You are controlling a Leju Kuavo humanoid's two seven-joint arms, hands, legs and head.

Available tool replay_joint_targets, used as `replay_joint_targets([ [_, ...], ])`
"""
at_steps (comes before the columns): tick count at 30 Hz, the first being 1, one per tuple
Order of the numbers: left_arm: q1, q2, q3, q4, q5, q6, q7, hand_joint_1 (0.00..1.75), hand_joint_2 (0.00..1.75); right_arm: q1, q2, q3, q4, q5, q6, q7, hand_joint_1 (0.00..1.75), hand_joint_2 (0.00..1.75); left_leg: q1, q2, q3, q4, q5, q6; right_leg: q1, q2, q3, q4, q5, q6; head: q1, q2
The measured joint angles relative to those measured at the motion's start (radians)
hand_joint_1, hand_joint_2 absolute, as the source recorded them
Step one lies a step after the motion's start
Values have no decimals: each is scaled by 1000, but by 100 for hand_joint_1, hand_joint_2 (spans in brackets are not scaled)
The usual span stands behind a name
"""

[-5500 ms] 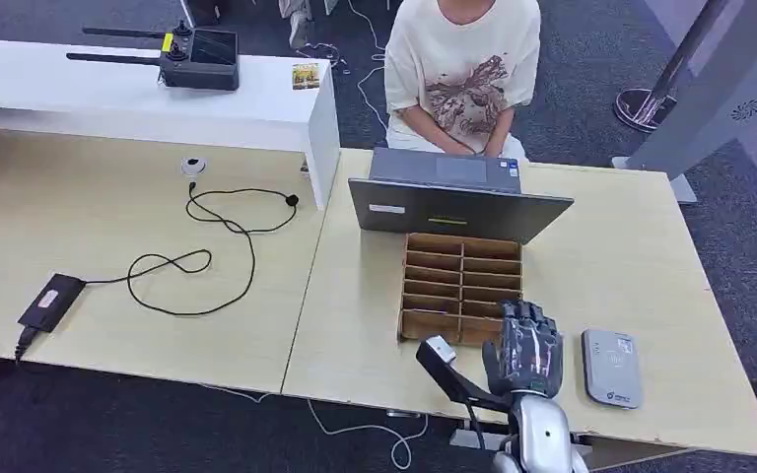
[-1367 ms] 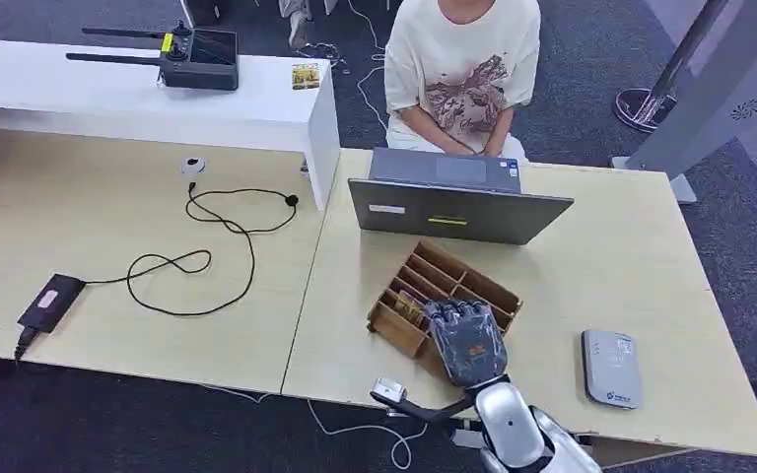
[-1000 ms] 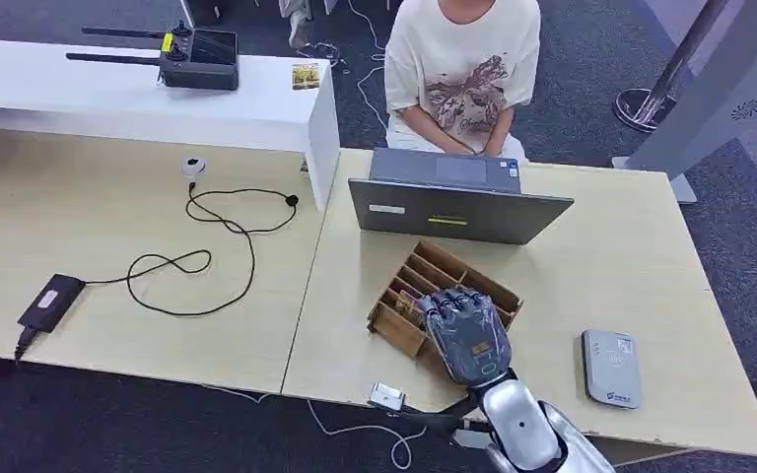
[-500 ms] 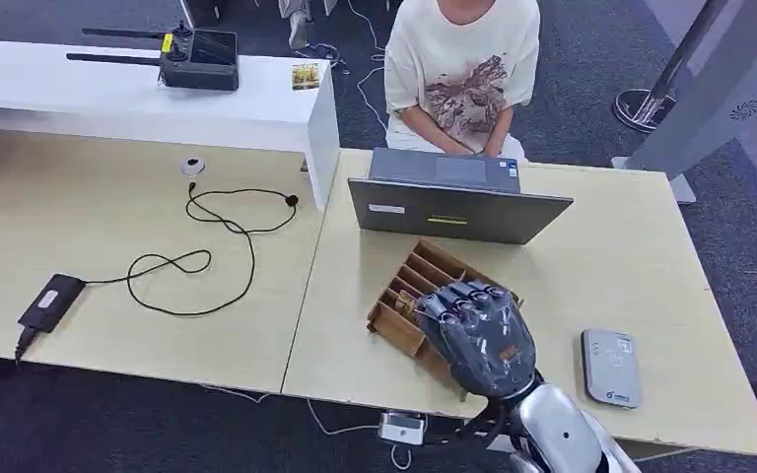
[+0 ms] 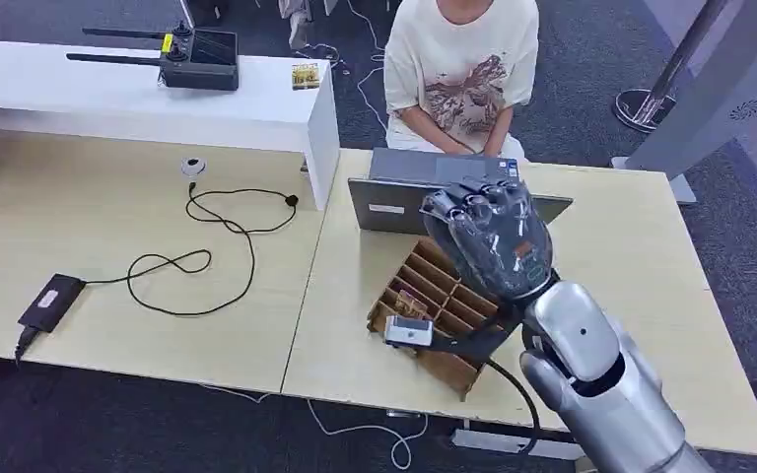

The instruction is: Pass the card to the sensor for recognition and then transmit it.

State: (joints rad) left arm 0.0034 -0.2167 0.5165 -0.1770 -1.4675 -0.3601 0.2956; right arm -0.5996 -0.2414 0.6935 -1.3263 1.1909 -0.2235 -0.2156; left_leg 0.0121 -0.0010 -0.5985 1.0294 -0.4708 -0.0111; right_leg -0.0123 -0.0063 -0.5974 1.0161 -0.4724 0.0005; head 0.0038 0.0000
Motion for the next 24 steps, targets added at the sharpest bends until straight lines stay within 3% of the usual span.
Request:
replay_joint_targets([
  [7, -1, 0, 0, 0, 2, -9, 0, 0, 0, -236, 102, 16, 235, -40, 29, -1, 175, 175, 0, 0, 0, 0, 1, -1, 0, 0, -1, 1, 1, -1, 0, 0],
  [16, -3, -1, 0, 0, 12, -29, -6, 0, 0, -460, 273, 29, 576, -90, -34, 10, 175, 175, 0, 0, 0, 0, 1, -1, 0, 0, -1, 2, 0, -1, 0, 0],
  [24, -3, -2, 0, 0, 18, -41, -15, 0, 0, -577, 353, 29, 774, -59, -32, 108, 175, 175, 0, 0, 0, 0, 1, -1, 0, 0, -1, 2, 1, -1, 0, 0],
])
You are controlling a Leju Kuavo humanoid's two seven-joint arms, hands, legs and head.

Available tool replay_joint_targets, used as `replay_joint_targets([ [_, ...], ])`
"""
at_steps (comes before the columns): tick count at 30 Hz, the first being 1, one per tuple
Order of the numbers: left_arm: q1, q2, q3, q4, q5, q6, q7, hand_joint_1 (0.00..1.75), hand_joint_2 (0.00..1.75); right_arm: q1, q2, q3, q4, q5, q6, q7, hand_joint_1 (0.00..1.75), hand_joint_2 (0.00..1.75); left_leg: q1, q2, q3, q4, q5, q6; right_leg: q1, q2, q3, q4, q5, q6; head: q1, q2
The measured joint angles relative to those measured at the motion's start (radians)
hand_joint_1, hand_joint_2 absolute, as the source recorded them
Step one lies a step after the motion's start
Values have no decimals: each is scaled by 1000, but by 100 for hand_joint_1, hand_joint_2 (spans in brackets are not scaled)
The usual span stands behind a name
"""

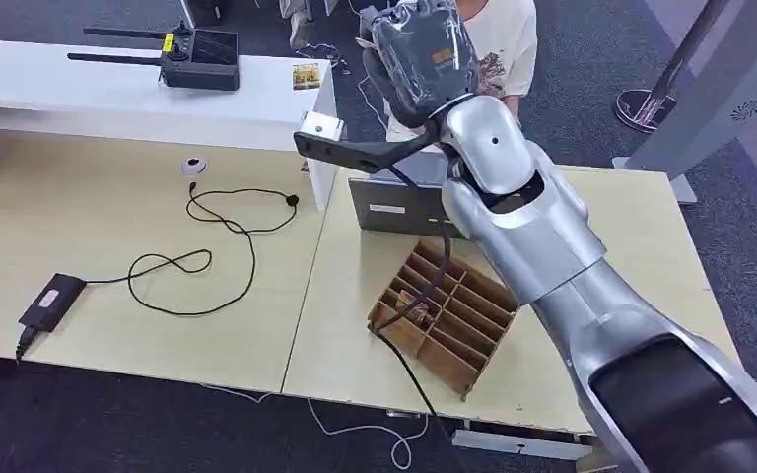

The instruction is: Pass the card to the sensor for recognition and then transmit it.

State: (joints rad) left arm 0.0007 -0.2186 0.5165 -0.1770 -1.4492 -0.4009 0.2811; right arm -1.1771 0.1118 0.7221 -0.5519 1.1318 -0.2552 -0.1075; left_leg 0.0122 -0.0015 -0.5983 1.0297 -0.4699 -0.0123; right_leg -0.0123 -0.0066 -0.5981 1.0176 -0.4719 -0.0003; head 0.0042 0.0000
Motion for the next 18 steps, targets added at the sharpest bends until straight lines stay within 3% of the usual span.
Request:
replay_joint_targets([
  [8, 0, 0, 0, 0, 0, -16, 0, 0, 0, -41, 19, -67, 122, -76, 35, 88, 175, 175, 0, 0, 0, 0, 0, 0, 0, 0, 0, 0, 0, 0, 0, 0],
  [18, -1, -8, 5, 0, 13, -21, 9, 0, 0, -44, 17, -116, 200, -59, 117, 178, 169, 175, 0, 0, 0, 0, 0, 0, 0, 0, 0, 0, 0, 0, 0, 0],
])
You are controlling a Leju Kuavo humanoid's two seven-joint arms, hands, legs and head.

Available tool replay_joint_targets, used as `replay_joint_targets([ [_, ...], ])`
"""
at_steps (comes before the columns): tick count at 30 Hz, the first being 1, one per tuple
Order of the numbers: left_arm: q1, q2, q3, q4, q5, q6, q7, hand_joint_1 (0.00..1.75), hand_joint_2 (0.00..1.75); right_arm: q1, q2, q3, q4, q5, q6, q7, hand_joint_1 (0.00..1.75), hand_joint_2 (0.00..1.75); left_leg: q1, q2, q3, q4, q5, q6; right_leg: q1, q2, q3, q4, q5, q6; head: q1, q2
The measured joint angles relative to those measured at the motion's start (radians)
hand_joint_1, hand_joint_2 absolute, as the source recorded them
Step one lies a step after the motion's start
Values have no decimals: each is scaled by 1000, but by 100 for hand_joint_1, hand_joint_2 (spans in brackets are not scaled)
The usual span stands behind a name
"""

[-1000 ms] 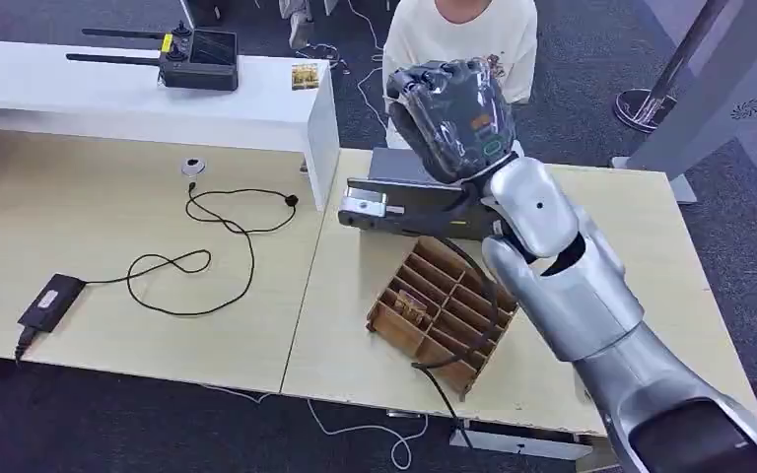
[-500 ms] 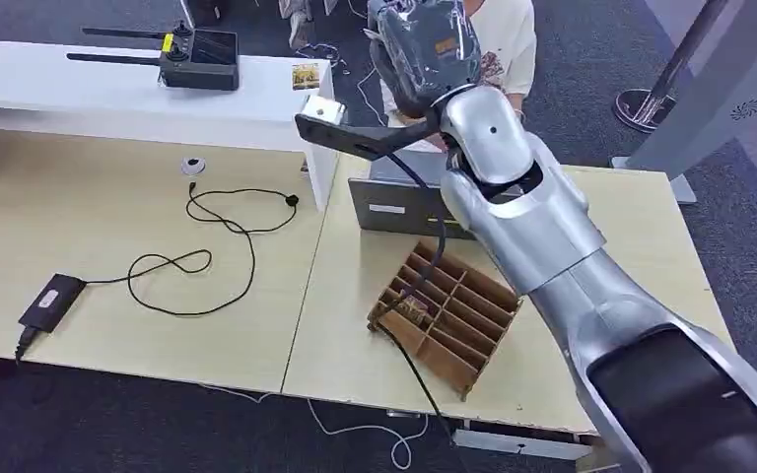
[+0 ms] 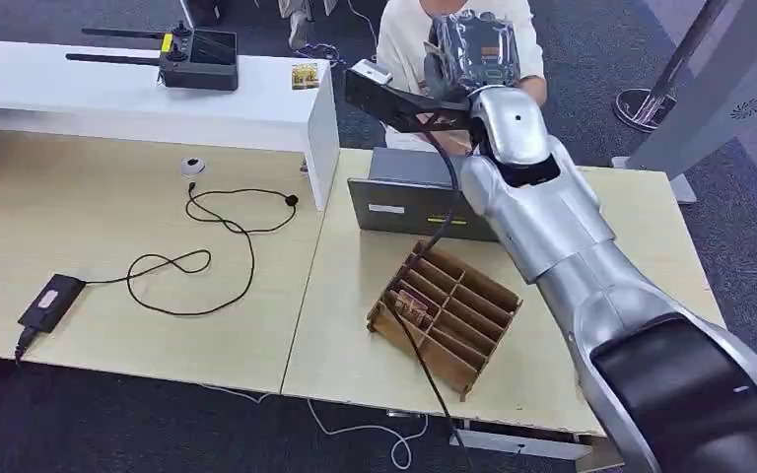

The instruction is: Pass the card to the sensor for recognition and then transmit it.

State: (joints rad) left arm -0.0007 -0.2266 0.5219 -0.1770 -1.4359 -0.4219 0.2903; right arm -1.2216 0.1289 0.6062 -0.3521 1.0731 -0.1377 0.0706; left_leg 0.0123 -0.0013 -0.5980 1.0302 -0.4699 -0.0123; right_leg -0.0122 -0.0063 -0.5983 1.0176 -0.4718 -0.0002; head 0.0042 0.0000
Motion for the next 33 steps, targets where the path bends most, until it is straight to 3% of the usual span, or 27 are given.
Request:
replay_joint_targets([
  [18, -2, -10, 23, 0, 19, 18, 1, 0, 0, -8, 0, 12, 26, 85, 37, 29, 164, 175, 0, 0, 0, 0, 0, 0, 0, 0, 0, 0, 0, 0, 0, 0],
  [19, -2, -10, 24, 0, 22, 19, -1, 0, 0, -9, 0, 15, 26, 90, 37, 32, 152, 175, 0, 0, 0, 0, 0, 0, 0, 0, 0, 0, 0, 0, 0, 0],
  [20, -2, -10, 24, 0, 23, 21, -5, 0, 0, -9, 0, 18, 26, 93, 37, 34, 150, 175, 0, 0, 0, 0, 0, 0, 0, 0, 0, 0, 0, 0, 0, 0],
  [21, -2, -10, 24, 0, 25, 22, -8, 0, 0, -9, 0, 20, 26, 100, 40, 35, 127, 175, 0, 0, 0, 0, 0, 0, 0, 0, 0, 0, 0, 0, 0, 0],
  [23, -2, -11, 24, 0, 26, 23, -9, 0, 0, -10, 0, 23, 27, 105, 48, 41, 12, 175, 0, 0, 0, 0, 0, 0, 0, 0, 0, 0, 0, 0, 0, 0],
  [24, -2, -11, 25, 0, 27, 23, -9, 0, 0, -10, 0, 26, 27, 108, 53, 43, 0, 175, 0, 0, 0, 0, 0, 0, 0, 0, 0, 0, 0, 0, 0, 0],
  [29, -3, -14, 26, 0, 34, 23, -9, 0, 0, -10, 0, 29, 35, 113, 111, 60, 0, 175, 0, 0, 0, 0, 0, 0, 0, 0, 0, 0, 0, 0, 0, 0],
  [33, -3, -14, 34, 0, 37, 23, -6, 0, 0, -9, 0, 26, 38, 81, 92, 59, 0, 175, 0, 0, 0, 0, 0, 0, 0, 0, 0, 0, 0, 0, 0, 0],
])
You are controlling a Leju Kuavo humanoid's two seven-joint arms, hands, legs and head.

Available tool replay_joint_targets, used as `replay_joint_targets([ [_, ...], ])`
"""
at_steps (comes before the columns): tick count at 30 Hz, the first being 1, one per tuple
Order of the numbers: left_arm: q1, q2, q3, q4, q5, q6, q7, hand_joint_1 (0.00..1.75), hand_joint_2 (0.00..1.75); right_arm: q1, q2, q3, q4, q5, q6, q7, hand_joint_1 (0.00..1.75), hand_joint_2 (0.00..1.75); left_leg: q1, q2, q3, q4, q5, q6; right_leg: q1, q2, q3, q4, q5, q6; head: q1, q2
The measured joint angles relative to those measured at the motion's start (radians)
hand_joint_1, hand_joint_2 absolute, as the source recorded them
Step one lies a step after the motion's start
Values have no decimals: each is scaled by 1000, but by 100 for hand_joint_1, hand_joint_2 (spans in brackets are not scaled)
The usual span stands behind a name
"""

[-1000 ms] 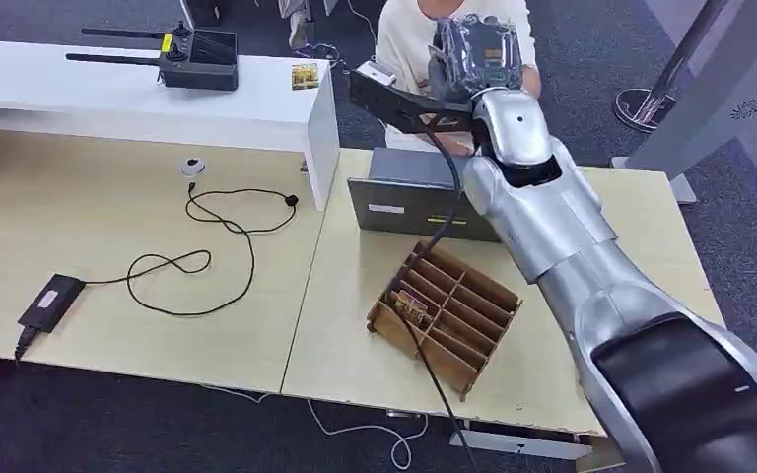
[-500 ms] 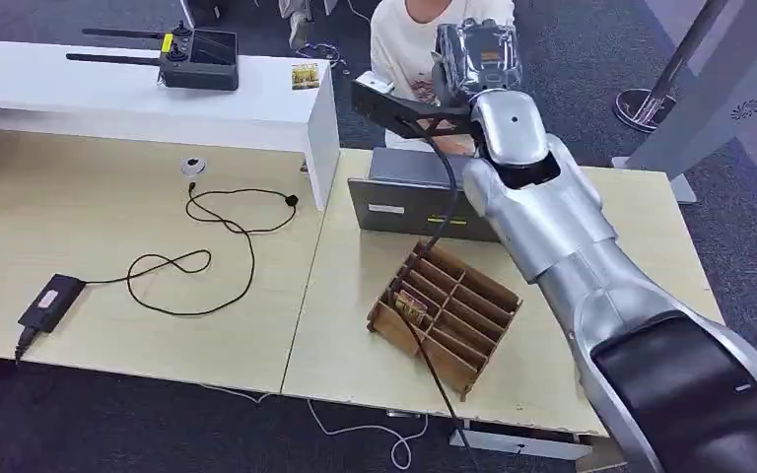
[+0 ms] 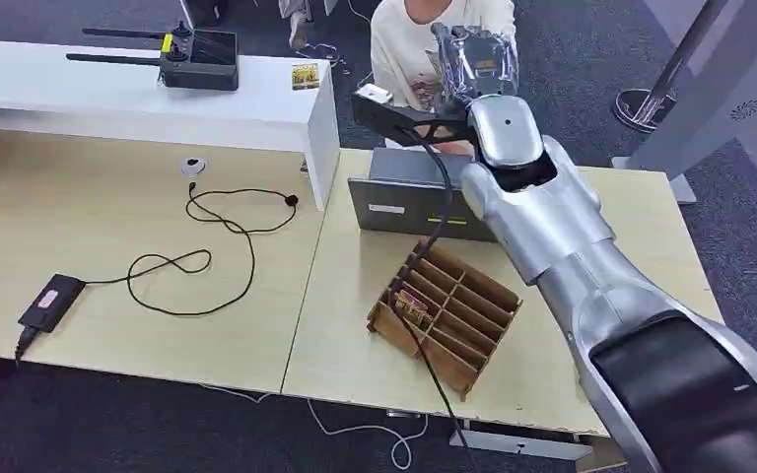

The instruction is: Pass the card to the sensor for recognition and then transmit it.

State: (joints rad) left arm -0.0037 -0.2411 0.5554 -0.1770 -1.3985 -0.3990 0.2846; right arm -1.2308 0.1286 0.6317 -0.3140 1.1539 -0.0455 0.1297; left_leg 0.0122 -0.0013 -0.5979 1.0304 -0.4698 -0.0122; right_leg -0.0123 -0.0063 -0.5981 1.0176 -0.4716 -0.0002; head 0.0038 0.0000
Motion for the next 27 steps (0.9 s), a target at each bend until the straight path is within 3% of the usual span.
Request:
replay_joint_targets([
  [6, 0, 0, 8, 0, -6, -3, 0, 0, 0, -4, -1, -78, -10, -116, -136, -82, 0, 175, 0, 0, 0, 0, 0, 0, 0, 0, 0, 0, 0, 0, 0, 0],
  [11, -1, 0, 8, 0, -25, -7, -4, 0, 0, -8, -1, -171, -56, -194, -296, -208, 0, 175, 0, 0, 0, 0, 0, 0, 0, 0, 0, 0, 0, 0, 0, 0],
  [15, -1, 0, 8, 0, -37, -10, -5, 0, 0, 2, -1, -250, -128, -292, -363, -324, 0, 175, 0, 0, 0, 0, 0, 0, 0, 0, 0, 0, 0, 0, 0, 0],
  [18, -2, -1, 8, 0, -36, -10, -5, 0, 0, 41, -1, -317, -227, -419, -324, -407, 0, 175, 0, 0, 0, 0, 0, 0, 0, 0, 0, 0, 0, 0, 0, 0],
  [23, -3, -2, 8, 0, -28, -8, -7, 0, 0, 207, -14, -421, -498, -803, -83, -490, 0, 175, 0, -1, 1, 0, 0, 0, 0, -1, 0, -1, 0, 0, 0, 0],
  [27, -3, -5, 8, 0, -21, 9, -13, 0, 0, 388, -46, -469, -732, -1028, 15, -534, 0, 175, 0, -2, 0, 0, -1, 0, 0, -1, 0, -1, 0, 0, 0, 0],
])
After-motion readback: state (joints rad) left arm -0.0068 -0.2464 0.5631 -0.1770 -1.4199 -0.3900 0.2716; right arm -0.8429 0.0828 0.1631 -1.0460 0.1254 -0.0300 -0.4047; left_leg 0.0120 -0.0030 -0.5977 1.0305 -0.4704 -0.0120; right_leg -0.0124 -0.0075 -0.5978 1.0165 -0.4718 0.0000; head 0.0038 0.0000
